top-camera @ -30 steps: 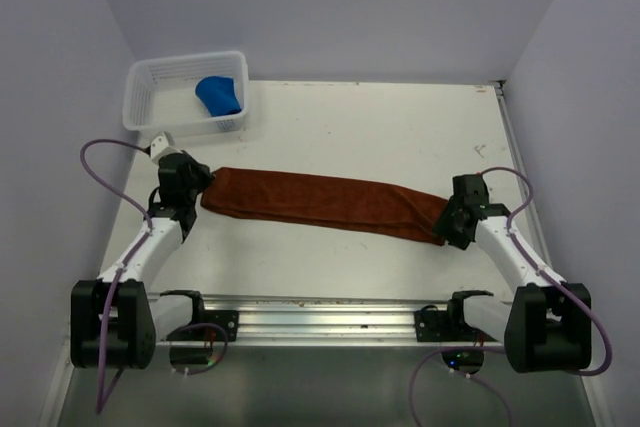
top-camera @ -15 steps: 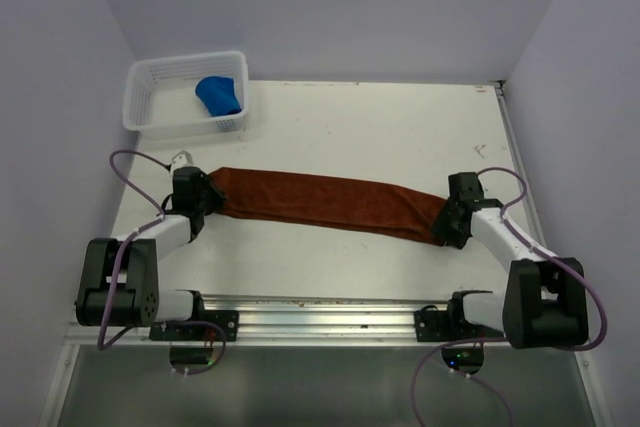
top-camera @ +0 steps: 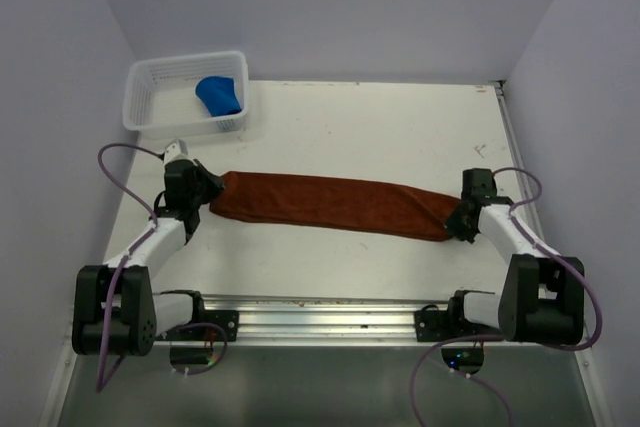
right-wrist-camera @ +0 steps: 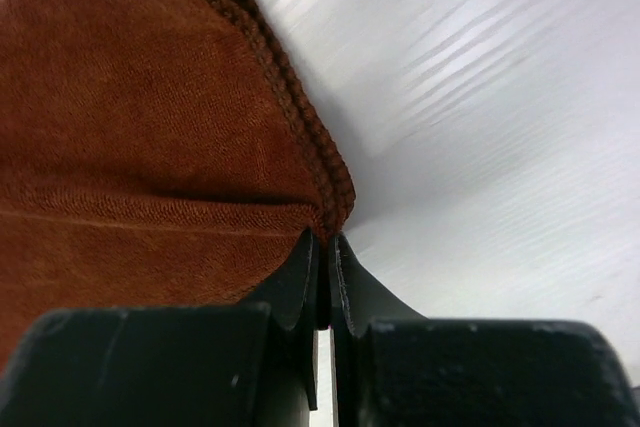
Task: Roll the towels
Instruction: Fold the towel
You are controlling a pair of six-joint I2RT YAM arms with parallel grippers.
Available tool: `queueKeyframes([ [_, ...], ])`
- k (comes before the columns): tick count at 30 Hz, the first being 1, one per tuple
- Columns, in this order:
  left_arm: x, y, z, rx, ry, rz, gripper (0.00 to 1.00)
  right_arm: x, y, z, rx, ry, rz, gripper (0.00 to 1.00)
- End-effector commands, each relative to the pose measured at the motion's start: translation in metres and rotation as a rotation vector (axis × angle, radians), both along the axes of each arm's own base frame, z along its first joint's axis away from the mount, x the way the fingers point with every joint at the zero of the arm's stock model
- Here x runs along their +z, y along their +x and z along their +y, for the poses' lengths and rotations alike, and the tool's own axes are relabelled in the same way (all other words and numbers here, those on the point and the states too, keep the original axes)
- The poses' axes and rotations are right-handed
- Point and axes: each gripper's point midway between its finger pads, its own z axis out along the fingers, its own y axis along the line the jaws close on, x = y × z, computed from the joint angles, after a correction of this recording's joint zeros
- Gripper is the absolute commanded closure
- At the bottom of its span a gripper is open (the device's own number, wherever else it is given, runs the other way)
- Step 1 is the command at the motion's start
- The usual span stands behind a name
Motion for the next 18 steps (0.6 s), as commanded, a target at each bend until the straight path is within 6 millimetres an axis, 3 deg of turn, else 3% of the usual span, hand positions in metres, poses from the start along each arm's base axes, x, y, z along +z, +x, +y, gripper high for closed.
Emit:
queueKeyframes([
  [1, 0.036, 0.008, -0.006, -0.041, -0.018, -0.074, 1.00, 0.023, 0.011, -0.033, -0.069, -0.074, -0.028, 1.00],
  [6, 0.055, 0.003, -0.015, -0.091, -0.039, -0.108, 1.00, 0.047, 0.018, -0.065, -0.147, -0.125, -0.067, 1.00],
  [9, 0.041, -0.003, -0.015, -0.104, -0.022, -0.074, 1.00, 0.064, 0.026, -0.071, -0.138, -0.156, -0.112, 1.00],
  [12, 0.009, -0.014, -0.011, -0.086, -0.010, 0.018, 1.00, 0.078, 0.044, -0.060, -0.076, -0.104, -0.219, 1.00],
  [18, -0.019, -0.023, -0.015, -0.080, -0.042, 0.041, 1.00, 0.104, 0.077, -0.029, 0.073, -0.070, -0.332, 1.00],
])
